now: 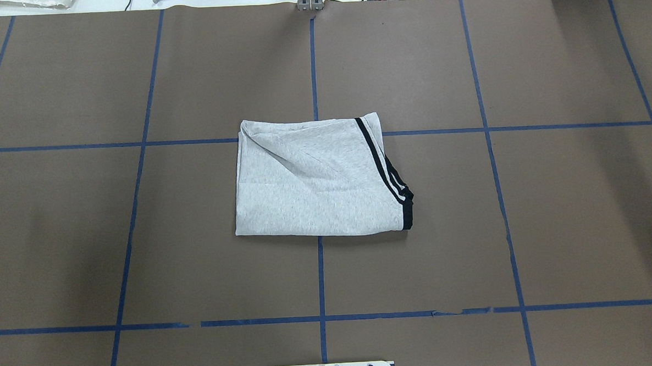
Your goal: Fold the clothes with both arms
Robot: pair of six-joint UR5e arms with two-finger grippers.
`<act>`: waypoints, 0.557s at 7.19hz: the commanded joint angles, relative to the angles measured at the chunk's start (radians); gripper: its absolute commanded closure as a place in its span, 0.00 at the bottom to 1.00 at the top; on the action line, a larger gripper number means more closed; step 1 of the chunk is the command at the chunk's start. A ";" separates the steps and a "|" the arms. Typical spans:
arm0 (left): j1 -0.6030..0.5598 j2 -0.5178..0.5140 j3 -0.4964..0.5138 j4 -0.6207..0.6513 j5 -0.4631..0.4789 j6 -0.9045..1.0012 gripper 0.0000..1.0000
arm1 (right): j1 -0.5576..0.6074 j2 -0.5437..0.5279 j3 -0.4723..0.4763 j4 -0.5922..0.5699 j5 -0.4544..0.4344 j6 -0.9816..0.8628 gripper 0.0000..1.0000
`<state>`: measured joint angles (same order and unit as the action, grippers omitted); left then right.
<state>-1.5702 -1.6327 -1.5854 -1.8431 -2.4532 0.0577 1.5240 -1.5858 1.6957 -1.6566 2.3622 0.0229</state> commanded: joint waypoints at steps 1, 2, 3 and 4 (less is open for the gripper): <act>0.004 0.000 0.002 0.001 0.000 0.001 0.00 | -0.001 -0.005 -0.001 0.000 0.029 0.003 0.00; 0.004 0.000 -0.001 0.001 0.002 -0.002 0.00 | 0.001 -0.007 0.001 0.000 0.032 0.000 0.00; 0.004 0.000 -0.001 0.001 0.002 -0.002 0.00 | 0.001 -0.007 0.002 0.000 0.035 -0.001 0.00; 0.006 0.000 0.004 0.002 0.003 0.001 0.00 | 0.001 -0.005 0.004 0.000 0.034 -0.001 0.00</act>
<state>-1.5659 -1.6322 -1.5848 -1.8419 -2.4511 0.0562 1.5246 -1.5915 1.6977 -1.6568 2.3951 0.0223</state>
